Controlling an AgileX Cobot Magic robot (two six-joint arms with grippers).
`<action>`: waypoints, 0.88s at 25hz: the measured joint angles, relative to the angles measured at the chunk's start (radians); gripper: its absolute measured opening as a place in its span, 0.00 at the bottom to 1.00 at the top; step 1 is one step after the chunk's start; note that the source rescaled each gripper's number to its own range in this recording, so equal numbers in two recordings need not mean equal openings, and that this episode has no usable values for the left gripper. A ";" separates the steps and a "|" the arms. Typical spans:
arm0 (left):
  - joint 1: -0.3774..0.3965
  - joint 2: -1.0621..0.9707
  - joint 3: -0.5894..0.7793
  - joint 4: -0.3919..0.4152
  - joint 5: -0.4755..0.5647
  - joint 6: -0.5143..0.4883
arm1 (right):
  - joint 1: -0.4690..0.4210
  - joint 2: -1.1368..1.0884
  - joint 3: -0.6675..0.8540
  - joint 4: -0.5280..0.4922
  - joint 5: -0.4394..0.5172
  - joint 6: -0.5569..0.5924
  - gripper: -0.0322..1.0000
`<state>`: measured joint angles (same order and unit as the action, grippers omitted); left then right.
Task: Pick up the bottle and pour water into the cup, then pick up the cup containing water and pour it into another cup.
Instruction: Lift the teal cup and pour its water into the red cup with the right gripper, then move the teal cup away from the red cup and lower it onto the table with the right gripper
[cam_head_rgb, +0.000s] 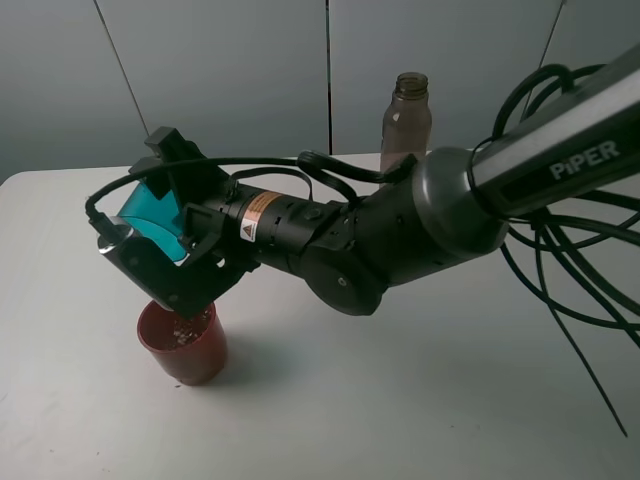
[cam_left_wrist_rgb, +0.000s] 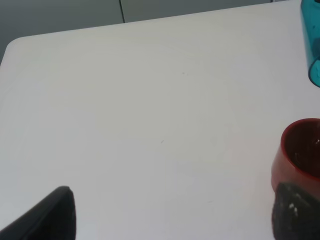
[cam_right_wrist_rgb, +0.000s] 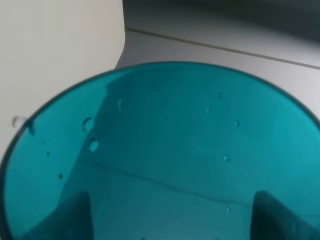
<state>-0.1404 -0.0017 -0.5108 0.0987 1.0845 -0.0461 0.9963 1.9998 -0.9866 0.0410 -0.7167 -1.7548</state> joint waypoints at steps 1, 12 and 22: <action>0.000 0.000 0.000 0.000 0.000 0.000 | 0.000 0.000 0.000 0.000 0.000 0.000 0.11; 0.000 0.000 0.000 0.000 0.000 0.000 | 0.000 -0.033 0.000 -0.004 0.131 0.259 0.11; 0.000 0.000 0.000 0.000 0.000 0.000 | -0.120 -0.174 0.000 -0.202 0.307 1.138 0.11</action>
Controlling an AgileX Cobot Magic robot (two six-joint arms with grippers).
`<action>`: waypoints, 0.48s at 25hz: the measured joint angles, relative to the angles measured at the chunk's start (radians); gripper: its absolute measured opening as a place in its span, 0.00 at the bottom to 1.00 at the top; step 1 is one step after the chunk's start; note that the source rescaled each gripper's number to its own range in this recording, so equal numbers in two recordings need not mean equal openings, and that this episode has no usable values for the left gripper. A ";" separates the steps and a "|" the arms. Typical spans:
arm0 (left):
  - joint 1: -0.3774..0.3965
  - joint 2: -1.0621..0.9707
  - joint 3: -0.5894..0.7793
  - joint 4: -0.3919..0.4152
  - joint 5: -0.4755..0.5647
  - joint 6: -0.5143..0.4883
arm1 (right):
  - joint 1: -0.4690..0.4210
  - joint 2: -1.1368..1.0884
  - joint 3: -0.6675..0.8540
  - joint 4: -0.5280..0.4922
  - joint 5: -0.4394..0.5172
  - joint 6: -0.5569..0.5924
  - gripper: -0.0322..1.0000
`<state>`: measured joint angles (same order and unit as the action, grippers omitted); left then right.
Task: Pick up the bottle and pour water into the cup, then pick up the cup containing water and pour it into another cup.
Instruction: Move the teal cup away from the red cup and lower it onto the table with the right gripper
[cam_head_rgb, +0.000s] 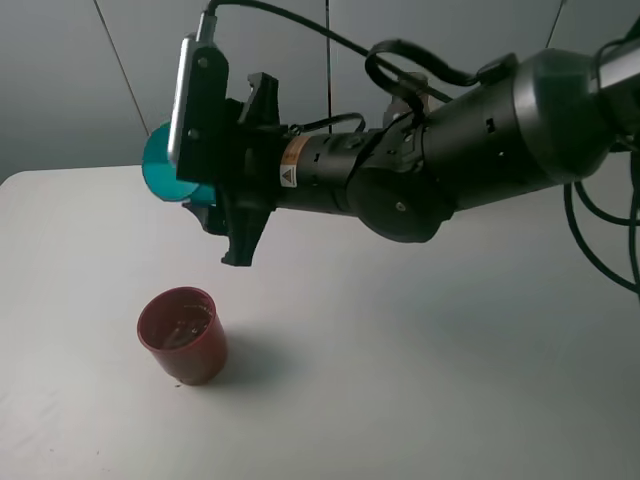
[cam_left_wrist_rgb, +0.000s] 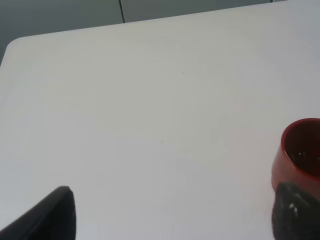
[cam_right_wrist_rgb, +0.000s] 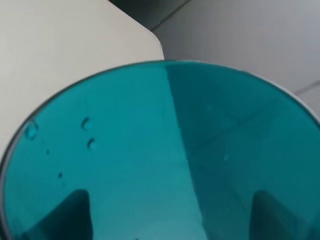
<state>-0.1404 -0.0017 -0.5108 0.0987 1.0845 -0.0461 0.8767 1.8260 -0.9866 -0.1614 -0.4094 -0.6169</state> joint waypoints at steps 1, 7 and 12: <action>0.000 0.000 0.000 0.000 0.000 0.000 | -0.018 -0.015 0.000 0.002 0.004 0.093 0.11; 0.000 0.000 0.000 0.000 0.000 0.000 | -0.075 -0.066 0.000 0.116 0.078 0.383 0.11; 0.000 0.000 0.000 0.000 0.000 0.000 | -0.089 -0.068 0.000 0.225 0.195 0.404 0.11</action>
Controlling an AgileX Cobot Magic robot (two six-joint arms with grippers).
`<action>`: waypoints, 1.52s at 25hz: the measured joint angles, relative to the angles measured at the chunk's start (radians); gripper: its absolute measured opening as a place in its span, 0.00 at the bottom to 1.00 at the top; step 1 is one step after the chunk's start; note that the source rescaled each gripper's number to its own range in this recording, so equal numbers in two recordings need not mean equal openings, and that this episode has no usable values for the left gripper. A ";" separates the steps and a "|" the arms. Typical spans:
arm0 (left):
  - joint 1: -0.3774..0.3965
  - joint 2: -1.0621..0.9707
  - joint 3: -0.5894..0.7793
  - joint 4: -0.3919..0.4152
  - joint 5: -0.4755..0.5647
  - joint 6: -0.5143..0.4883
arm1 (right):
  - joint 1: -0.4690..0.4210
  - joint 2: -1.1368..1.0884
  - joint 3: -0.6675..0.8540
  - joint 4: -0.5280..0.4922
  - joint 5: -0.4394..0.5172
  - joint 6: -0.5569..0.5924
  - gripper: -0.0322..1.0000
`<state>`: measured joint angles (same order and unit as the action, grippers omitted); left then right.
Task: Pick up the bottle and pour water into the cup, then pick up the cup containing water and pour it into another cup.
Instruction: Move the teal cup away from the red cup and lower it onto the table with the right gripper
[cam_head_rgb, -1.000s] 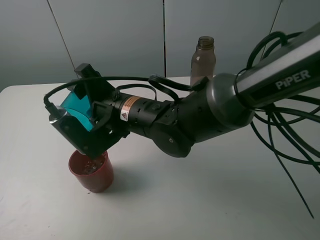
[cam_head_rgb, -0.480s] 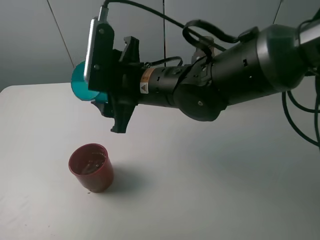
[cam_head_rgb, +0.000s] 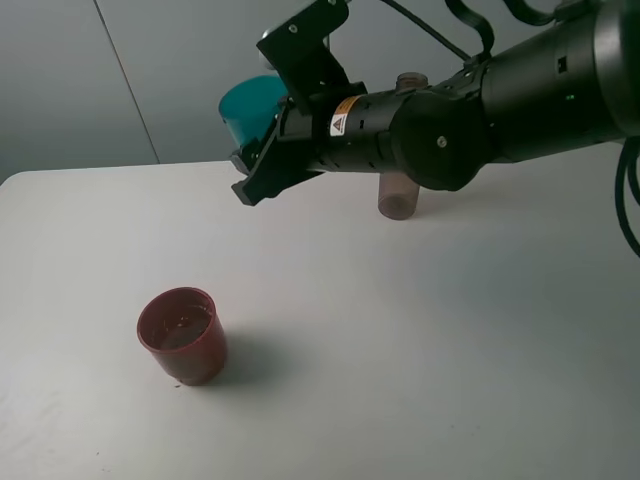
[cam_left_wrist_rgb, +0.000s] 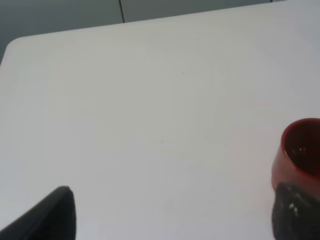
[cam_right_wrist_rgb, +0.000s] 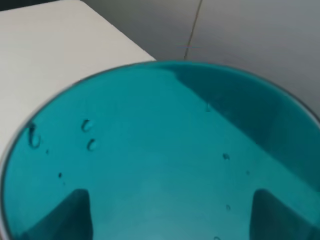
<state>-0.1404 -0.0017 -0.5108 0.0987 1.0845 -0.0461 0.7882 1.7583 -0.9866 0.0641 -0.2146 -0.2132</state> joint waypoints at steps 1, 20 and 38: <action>0.000 0.000 0.000 0.000 0.000 0.000 | 0.000 0.000 0.002 0.011 0.007 0.000 0.11; 0.000 0.000 0.000 0.000 0.000 0.000 | -0.076 0.004 0.342 0.062 -0.455 0.055 0.11; 0.000 0.000 0.000 0.000 0.000 0.000 | -0.080 0.231 0.359 0.104 -0.504 0.011 0.11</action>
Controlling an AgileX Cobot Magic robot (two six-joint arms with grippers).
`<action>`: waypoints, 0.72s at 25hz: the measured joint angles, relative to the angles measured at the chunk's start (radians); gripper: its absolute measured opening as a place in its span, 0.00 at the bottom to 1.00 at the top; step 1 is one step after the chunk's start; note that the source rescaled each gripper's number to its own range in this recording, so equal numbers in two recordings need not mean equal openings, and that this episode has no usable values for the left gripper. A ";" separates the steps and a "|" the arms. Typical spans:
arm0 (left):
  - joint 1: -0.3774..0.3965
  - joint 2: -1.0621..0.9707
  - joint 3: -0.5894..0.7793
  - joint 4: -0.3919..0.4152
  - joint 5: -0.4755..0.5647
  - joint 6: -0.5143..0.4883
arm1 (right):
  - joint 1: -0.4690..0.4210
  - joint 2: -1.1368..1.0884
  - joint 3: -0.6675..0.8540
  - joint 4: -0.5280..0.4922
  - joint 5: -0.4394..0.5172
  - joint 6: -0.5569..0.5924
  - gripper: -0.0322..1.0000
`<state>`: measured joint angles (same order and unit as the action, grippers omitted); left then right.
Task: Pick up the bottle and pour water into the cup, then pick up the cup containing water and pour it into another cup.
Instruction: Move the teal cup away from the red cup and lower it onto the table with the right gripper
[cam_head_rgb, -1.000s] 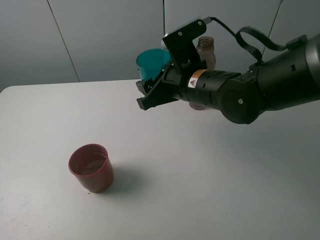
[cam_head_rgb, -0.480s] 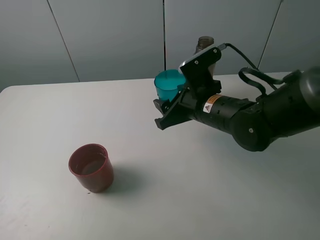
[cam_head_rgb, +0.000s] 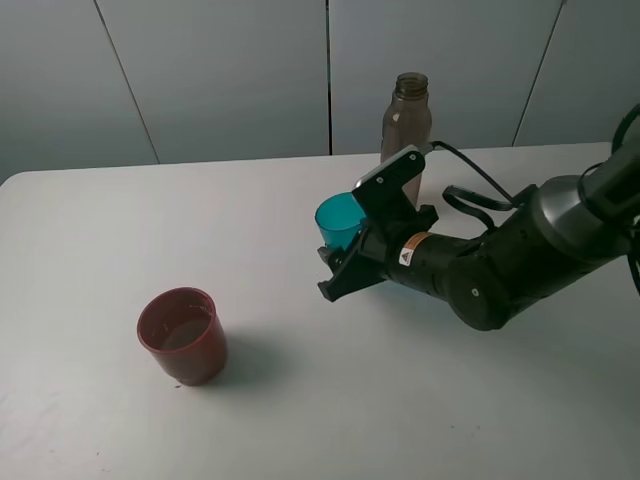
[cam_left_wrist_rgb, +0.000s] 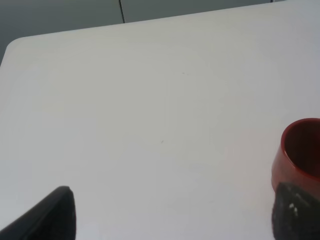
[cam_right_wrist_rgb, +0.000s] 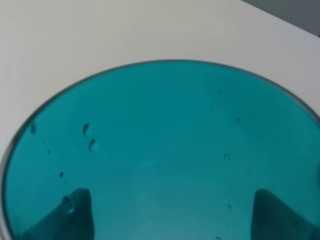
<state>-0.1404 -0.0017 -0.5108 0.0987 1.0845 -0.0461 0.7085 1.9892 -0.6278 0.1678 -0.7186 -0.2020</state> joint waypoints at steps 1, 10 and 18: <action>0.000 0.000 0.000 0.000 0.000 0.000 | 0.000 0.007 0.000 0.000 -0.003 -0.001 0.11; 0.000 0.000 0.000 0.000 0.000 0.000 | 0.000 0.060 -0.002 0.002 -0.026 -0.004 0.11; 0.000 0.000 0.000 0.000 0.000 0.000 | 0.000 0.062 -0.002 0.002 -0.026 -0.011 0.11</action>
<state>-0.1404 -0.0017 -0.5108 0.0987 1.0845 -0.0461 0.7085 2.0515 -0.6296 0.1701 -0.7441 -0.2126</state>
